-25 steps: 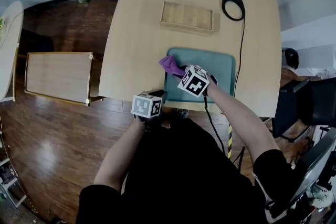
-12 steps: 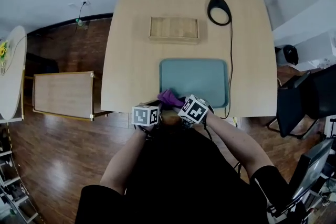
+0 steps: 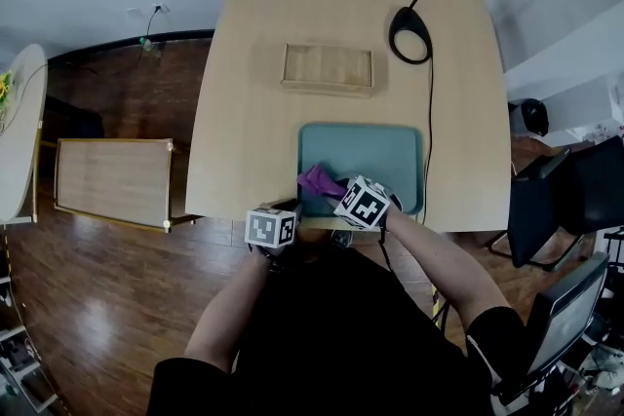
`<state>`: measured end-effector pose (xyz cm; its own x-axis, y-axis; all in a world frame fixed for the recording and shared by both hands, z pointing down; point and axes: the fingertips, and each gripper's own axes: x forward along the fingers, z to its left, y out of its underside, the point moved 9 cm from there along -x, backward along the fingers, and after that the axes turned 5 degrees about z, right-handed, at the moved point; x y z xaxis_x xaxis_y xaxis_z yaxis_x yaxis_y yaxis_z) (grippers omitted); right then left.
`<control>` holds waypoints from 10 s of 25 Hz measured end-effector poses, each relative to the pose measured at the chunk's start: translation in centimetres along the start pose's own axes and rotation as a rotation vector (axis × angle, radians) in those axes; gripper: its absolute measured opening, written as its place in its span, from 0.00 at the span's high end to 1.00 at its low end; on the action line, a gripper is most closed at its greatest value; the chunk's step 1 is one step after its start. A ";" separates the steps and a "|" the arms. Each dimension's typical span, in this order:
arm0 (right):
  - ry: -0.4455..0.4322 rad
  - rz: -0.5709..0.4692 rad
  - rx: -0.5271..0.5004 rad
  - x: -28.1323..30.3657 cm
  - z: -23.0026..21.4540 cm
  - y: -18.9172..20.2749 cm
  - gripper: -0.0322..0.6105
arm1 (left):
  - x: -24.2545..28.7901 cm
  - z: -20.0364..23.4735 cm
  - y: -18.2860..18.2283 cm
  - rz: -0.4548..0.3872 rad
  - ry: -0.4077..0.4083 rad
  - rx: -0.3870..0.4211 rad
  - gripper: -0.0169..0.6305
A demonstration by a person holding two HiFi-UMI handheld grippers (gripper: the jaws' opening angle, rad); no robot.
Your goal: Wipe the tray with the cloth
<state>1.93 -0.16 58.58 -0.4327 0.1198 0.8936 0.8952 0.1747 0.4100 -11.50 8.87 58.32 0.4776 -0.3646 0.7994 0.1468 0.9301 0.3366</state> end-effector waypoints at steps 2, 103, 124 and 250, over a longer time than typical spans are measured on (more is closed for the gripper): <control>0.036 0.025 -0.025 -0.8 -1.7 -1.1 0.79 | 0.1 0.0 0.1 -0.002 0.007 -0.001 0.85; 0.162 0.244 -0.201 -7.6 -12.2 6.4 0.79 | 0.3 -1.9 -0.3 0.054 -0.260 0.107 0.85; 0.177 0.302 -0.239 -8.1 -4.7 11.4 0.79 | 0.3 -1.3 -0.5 0.088 -0.253 0.088 0.85; 0.826 -1.093 0.291 -31.5 18.8 3.4 0.94 | -26.5 -16.9 -0.2 -0.873 -0.023 0.537 0.88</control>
<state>16.63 15.00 28.36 -0.6097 -0.7916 0.0408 0.0521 0.0113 0.9986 -9.53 19.11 28.63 0.3721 -0.9114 0.1760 0.0255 0.1996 0.9795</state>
